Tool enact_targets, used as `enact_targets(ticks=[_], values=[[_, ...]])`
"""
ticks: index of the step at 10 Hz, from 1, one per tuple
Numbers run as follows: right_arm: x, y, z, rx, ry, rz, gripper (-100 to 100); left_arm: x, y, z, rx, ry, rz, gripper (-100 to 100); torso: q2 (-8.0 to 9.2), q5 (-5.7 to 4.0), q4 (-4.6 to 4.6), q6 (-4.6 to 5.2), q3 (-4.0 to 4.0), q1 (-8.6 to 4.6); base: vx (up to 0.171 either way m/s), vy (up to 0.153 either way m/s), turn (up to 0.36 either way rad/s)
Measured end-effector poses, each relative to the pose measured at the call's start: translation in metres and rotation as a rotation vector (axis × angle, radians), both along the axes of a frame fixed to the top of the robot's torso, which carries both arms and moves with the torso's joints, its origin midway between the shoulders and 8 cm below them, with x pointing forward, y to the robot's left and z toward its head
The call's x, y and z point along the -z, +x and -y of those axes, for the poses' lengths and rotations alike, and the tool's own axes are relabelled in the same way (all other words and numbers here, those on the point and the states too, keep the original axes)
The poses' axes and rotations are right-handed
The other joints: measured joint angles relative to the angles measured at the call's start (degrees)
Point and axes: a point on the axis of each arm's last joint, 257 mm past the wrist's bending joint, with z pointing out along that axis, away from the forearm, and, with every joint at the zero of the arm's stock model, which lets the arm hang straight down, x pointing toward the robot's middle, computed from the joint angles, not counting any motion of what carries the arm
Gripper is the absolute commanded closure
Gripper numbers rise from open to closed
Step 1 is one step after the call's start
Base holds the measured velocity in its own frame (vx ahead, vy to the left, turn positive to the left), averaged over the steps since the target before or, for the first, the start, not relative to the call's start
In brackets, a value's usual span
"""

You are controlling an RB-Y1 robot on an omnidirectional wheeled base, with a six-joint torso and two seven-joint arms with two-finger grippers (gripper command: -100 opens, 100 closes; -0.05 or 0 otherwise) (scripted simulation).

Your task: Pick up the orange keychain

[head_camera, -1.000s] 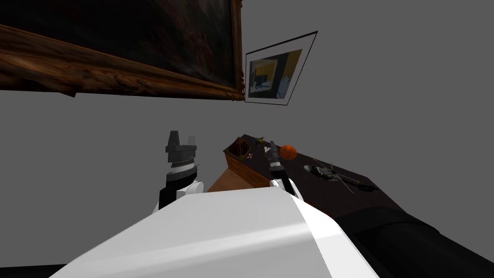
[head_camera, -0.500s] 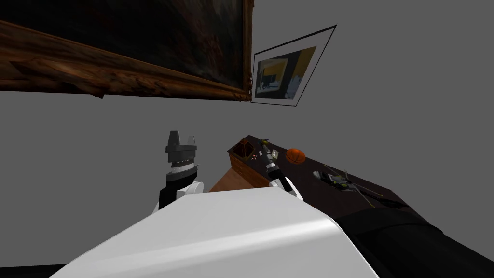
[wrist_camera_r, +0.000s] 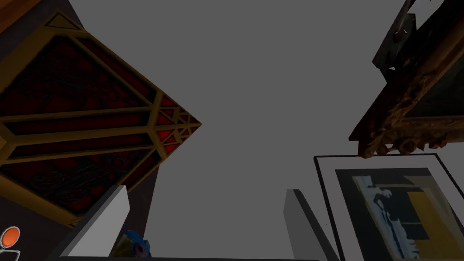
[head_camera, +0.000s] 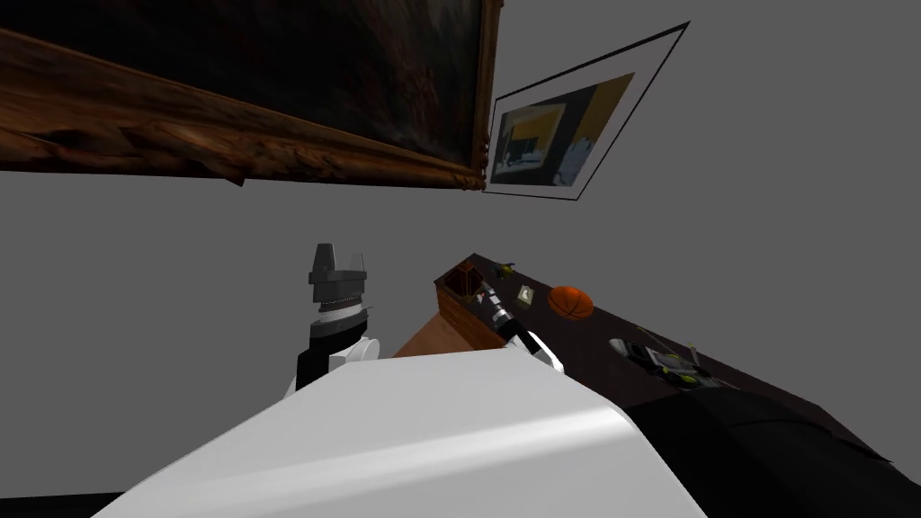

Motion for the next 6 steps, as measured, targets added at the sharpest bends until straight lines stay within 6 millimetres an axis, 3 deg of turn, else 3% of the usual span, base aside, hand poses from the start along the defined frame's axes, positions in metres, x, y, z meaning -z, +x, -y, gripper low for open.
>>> enact_targets(ticks=[1,2,4,6], values=[[0.015,-0.005,-0.001,-0.020,-0.011,-0.045,-100,0.000,0.000,0.000,0.000,0.000,0.000,0,0.04,-0.02,0.01,-0.02,0.02,-0.04,0.059,0.040,0.315],[0.043,-0.011,0.000,-0.042,-0.026,-0.110,-100,0.000,0.000,0.000,0.000,0.000,0.000,0,-0.03,-0.02,0.00,-0.05,-0.01,-0.03,0.050,0.027,0.120],[0.071,-0.025,0.004,-0.072,-0.059,-0.191,-100,0.000,0.000,0.000,0.000,0.000,0.000,0,-0.01,-0.02,0.00,-0.03,0.00,-0.06,0.051,0.019,0.150],[0.096,-0.033,0.006,-0.094,-0.086,-0.265,-100,0.000,0.000,0.000,0.000,0.000,0.000,0,-0.01,-0.02,0.00,-0.04,0.00,-0.08,0.068,0.018,0.305]])
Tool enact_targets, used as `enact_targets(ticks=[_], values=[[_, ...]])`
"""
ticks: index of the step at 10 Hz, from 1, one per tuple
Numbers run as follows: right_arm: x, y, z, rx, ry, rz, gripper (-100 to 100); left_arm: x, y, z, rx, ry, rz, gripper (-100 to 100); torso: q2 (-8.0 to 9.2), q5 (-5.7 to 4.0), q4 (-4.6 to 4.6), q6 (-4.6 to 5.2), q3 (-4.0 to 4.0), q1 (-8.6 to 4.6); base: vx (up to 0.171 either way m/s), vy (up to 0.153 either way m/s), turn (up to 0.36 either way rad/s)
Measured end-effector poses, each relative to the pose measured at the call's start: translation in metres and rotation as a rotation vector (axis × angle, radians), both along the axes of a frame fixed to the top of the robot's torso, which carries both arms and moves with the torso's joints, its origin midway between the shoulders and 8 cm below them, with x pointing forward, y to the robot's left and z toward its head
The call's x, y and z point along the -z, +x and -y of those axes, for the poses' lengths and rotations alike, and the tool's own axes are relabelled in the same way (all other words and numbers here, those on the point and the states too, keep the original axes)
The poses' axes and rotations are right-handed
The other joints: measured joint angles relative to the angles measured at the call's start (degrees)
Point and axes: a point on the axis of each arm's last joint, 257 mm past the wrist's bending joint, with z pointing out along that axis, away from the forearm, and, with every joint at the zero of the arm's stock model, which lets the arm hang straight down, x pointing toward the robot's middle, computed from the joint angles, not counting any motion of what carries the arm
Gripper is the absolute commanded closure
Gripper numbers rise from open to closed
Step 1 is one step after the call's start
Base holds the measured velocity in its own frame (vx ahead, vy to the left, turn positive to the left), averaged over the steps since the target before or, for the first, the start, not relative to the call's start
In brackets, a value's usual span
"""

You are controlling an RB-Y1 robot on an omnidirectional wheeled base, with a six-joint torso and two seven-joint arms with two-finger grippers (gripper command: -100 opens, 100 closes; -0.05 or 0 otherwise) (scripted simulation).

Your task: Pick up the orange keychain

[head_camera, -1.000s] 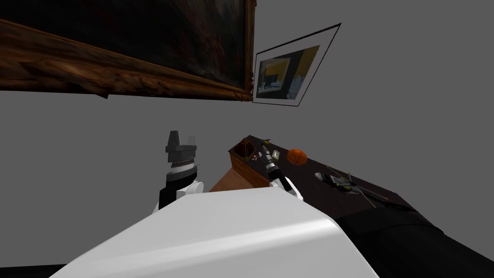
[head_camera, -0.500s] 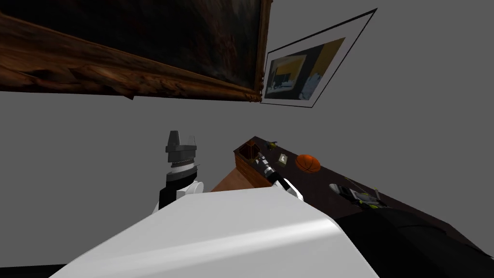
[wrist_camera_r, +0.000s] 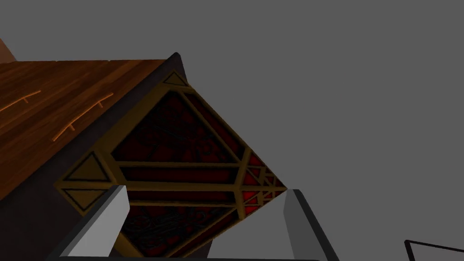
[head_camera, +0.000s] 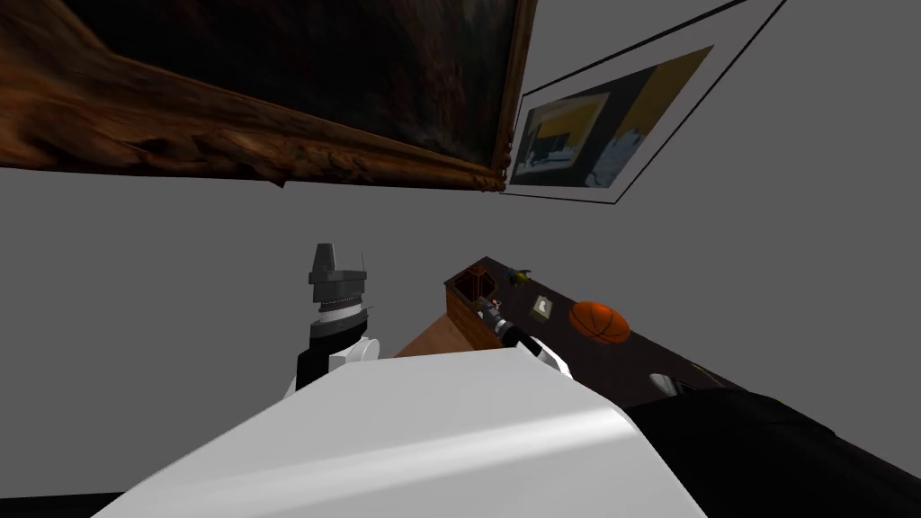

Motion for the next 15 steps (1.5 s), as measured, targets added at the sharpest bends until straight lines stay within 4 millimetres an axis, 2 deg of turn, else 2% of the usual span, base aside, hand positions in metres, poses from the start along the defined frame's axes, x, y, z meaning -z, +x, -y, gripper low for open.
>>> enact_targets(ticks=[1,3,4,6,9,11,13,14,15], values=[[0.017,-0.012,-0.004,-0.015,-0.018,-0.063,-100,0.000,0.000,0.000,0.000,0.000,0.000,0,-0.08,0.00,-0.02,0.01,-0.04,0.02,0.061,0.007,0.097],[0.052,-0.031,0.012,-0.035,-0.056,-0.149,-100,0.000,0.000,0.000,0.000,0.000,0.000,0,-0.03,0.00,-0.01,0.02,-0.02,0.01,0.071,0.021,0.296],[0.077,-0.042,0.023,-0.042,-0.080,-0.213,-100,0.000,0.000,0.000,0.000,0.000,0.000,0,-0.10,0.00,-0.02,0.00,-0.06,0.00,0.069,-0.004,0.157],[0.102,-0.070,0.040,-0.051,-0.126,-0.300,-100,0.000,0.000,0.000,0.000,0.000,0.000,0,-0.03,-0.01,-0.01,0.03,-0.02,-0.07,0.058,-0.009,0.207],[0.131,-0.090,0.067,-0.056,-0.184,-0.396,-100,0.000,0.000,0.000,0.000,0.000,0.000,0,0.04,-0.01,0.01,0.07,0.02,-0.06,0.048,-0.010,0.252],[0.156,-0.119,0.104,-0.051,-0.242,-0.492,-100,0.000,0.000,0.000,0.000,0.000,0.000,0,-0.11,-0.01,-0.02,0.02,-0.06,-0.10,0.092,-0.026,0.423],[0.182,-0.162,0.143,-0.039,-0.311,-0.611,-100,0.000,0.000,0.000,0.000,0.000,0.000,0,-0.12,-0.03,-0.03,0.03,-0.08,-0.16,0.080,-0.046,0.423],[0.191,-0.180,0.159,-0.033,-0.345,-0.662,-100,0.000,0.000,0.000,0.000,0.000,0.000,0,-0.11,-0.03,-0.02,0.05,-0.07,-0.17,0.053,-0.041,0.096],[0.194,-0.187,0.173,-0.029,-0.364,-0.690,-100,0.000,0.000,0.000,0.000,0.000,0.000,0,-0.04,-0.02,-0.01,0.10,-0.03,-0.12,0.035,-0.024,0.232]])
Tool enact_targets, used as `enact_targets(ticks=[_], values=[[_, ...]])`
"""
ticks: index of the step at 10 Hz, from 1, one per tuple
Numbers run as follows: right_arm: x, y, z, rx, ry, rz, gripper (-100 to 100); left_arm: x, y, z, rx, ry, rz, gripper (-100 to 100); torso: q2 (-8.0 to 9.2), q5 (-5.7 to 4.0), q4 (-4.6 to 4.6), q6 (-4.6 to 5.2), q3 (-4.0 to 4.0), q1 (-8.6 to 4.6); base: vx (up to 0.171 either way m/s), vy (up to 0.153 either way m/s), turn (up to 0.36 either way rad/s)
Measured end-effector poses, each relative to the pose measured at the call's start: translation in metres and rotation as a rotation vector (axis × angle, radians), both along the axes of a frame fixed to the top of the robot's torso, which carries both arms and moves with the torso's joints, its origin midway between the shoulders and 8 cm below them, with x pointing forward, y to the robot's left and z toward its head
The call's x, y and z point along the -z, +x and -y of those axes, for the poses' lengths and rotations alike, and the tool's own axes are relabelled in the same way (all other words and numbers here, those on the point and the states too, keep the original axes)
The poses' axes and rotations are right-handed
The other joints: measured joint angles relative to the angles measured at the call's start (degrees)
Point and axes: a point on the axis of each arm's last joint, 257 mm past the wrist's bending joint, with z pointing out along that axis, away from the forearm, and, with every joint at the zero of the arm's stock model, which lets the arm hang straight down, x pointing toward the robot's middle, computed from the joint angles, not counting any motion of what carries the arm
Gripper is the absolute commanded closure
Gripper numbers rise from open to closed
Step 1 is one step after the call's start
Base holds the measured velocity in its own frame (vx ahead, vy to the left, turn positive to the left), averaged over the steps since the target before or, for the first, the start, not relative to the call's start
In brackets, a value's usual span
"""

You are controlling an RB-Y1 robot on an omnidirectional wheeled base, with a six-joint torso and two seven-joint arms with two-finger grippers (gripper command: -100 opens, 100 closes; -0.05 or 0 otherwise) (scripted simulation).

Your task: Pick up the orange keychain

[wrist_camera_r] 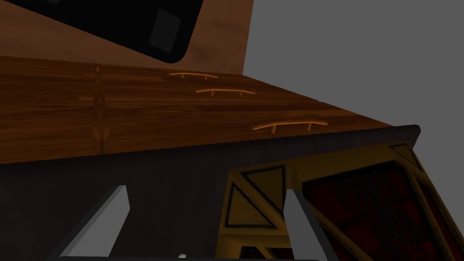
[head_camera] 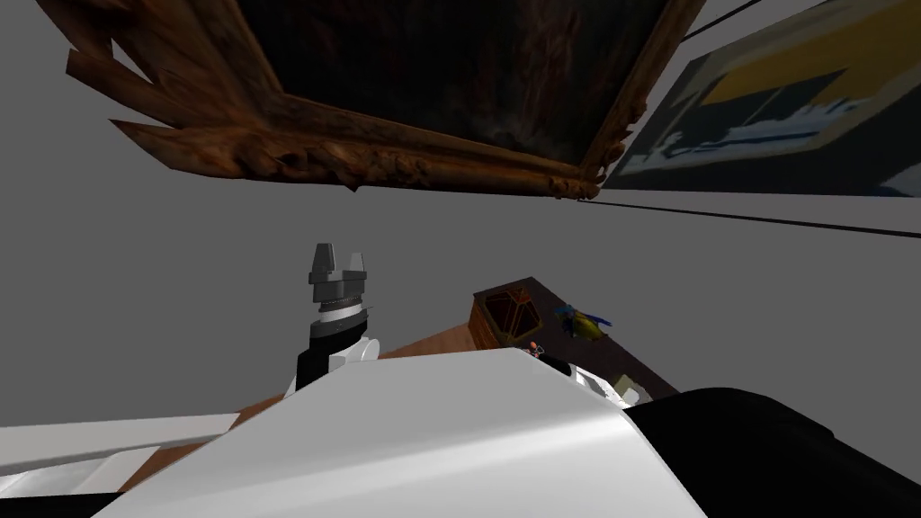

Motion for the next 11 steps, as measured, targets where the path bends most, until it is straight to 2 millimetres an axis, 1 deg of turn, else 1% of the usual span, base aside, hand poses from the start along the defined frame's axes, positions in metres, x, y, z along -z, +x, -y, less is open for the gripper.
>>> enact_targets(ticks=[1,2,3,5,7,8,9,10,11], values=[[0.005,-0.010,0.017,0.006,-0.024,-0.032,-100,0.000,0.000,0.000,0.000,0.000,0.000,0,0.06,0.01,0.02,-0.04,0.03,0.05,0.036,-0.036,0.410],[0.007,-0.027,0.034,0.013,-0.052,-0.070,-100,0.000,0.000,0.000,0.000,0.000,0.000,0,0.07,0.02,0.02,-0.05,0.05,0.04,0.027,-0.038,0.123],[0.010,-0.033,0.041,0.016,-0.066,-0.090,-100,0.000,0.000,0.000,0.000,0.000,0.000,0,0.11,0.00,0.03,0.02,0.06,0.05,0.026,-0.025,0.204],[0.014,-0.053,0.059,0.024,-0.096,-0.136,-100,0.000,0.000,0.000,0.000,0.000,0.000,0,0.15,0.01,0.03,0.02,0.09,0.11,0.017,-0.023,0.148],[0.021,-0.078,0.087,0.035,-0.135,-0.193,-100,0.000,0.000,0.000,0.000,0.000,0.000,0,0.11,0.01,0.03,-0.03,0.07,0.05,0.028,-0.048,0.290],[0.025,-0.091,0.101,0.042,-0.157,-0.229,-100,0.000,0.000,0.000,0.000,0.000,0.000,0,0.09,0.00,0.03,-0.01,0.06,-0.01,0.017,-0.041,0.104],[0.023,-0.102,0.108,0.044,-0.167,-0.245,-100,0.000,0.000,0.000,0.000,0.000,0.000,0,0.14,0.00,0.03,0.03,0.08,0.05,0.006,-0.014,-0.012],[0.023,-0.106,0.108,0.044,-0.169,-0.249,-100,0.000,0.000,0.000,0.000,0.000,0.000,0,0.19,0.01,0.05,0.04,0.11,0.15,0.014,-0.018,0.317],[0.027,-0.126,0.118,0.052,-0.186,-0.284,-100,0.000,0.000,0.000,0.000,0.000,0.000,0,0.17,0.03,0.04,-0.03,0.10,0.14,0.027,-0.047,0.295]])
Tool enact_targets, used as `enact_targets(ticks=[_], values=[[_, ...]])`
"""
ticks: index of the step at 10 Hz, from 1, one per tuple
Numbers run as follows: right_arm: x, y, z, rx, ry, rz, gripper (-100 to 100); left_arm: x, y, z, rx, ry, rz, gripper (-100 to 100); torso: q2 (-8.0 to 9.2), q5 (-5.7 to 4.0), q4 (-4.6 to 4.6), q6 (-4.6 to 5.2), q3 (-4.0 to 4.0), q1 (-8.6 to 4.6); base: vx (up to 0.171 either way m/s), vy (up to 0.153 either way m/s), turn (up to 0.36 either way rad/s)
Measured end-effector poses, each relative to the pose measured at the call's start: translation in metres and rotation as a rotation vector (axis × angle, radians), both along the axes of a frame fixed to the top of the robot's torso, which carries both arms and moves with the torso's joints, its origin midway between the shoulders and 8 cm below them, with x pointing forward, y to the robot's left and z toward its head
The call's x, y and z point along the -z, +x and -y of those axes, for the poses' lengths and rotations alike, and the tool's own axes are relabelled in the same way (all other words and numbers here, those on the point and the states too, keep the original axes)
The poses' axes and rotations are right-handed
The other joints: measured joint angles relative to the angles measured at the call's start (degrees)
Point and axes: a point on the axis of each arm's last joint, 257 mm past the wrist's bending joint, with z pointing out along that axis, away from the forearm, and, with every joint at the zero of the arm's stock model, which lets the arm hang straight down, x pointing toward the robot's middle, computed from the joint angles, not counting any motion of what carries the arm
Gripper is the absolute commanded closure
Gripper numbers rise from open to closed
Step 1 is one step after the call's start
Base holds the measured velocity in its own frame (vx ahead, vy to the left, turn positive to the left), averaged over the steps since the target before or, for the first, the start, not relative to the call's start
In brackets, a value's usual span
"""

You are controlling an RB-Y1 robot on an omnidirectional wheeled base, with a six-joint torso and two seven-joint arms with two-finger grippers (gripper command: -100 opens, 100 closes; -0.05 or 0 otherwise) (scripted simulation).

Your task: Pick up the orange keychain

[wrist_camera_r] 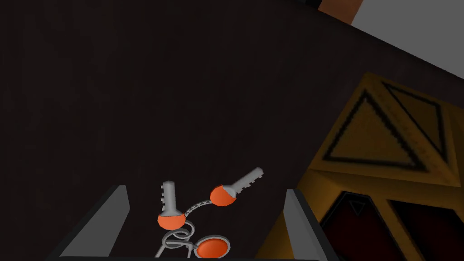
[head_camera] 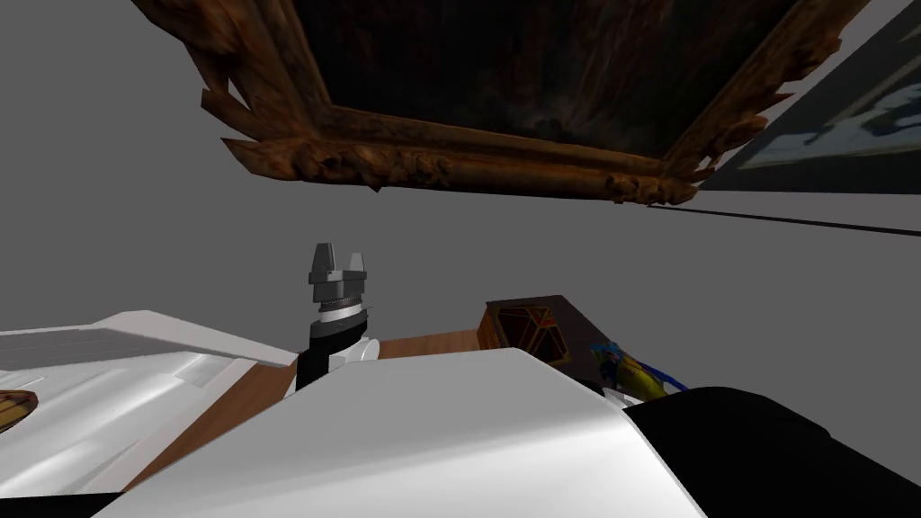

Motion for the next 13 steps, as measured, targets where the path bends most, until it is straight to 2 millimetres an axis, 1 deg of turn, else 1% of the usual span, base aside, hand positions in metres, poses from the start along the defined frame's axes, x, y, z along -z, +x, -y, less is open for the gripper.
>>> enact_targets(ticks=[1,2,3,4,5,10,11,13], values=[[-0.002,-0.016,0.007,0.004,-0.016,-0.028,-100,0.000,0.000,0.000,0.000,0.000,0.000,0,-0.04,-0.01,-0.01,0.04,-0.02,-0.08,0.020,-0.054,0.163],[0.000,-0.026,0.014,0.013,-0.028,-0.055,-100,0.000,0.000,0.000,0.000,0.000,0.000,0,-0.04,-0.03,-0.01,0.04,-0.03,-0.12,0.011,-0.066,0.215],[-0.001,-0.040,0.024,0.019,-0.041,-0.083,-100,0.000,0.000,0.000,0.000,0.000,0.000,0,-0.02,-0.03,-0.01,0.04,-0.01,-0.17,0.004,-0.038,0.048],[-0.002,-0.042,0.025,0.019,-0.042,-0.085,0,0.000,0.000,0.000,0.000,0.000,0.000,0,0.01,-0.04,0.00,0.08,0.00,-0.06,0.001,-0.007,-0.007],[-0.002,-0.041,0.025,0.019,-0.042,-0.084,-100,0.000,0.000,0.000,0.000,0.000,0.000,0,0.03,-0.01,0.01,0.08,0.02,0.04,0.005,-0.025,0.019],[0.020,-0.047,0.010,0.025,-0.039,-0.083,-100,0.000,0.000,0.000,0.000,0.000,0.000,0,0.01,-0.02,0.00,0.08,0.01,-0.03,0.008,-0.031,0.017],[0.020,-0.047,0.010,0.026,-0.040,-0.083,100,0.000,0.000,0.000,0.000,0.000,0.000,0,0.02,0.00,0.00,0.08,0.01,0.04,0.000,0.000,0.000],[0.020,-0.048,0.010,0.027,-0.040,-0.084,100,0.000,0.000,0.000,0.000,0.000,0.000,0,0.03,0.01,0.02,0.03,0.02,0.10,0.000,0.000,0.000]])
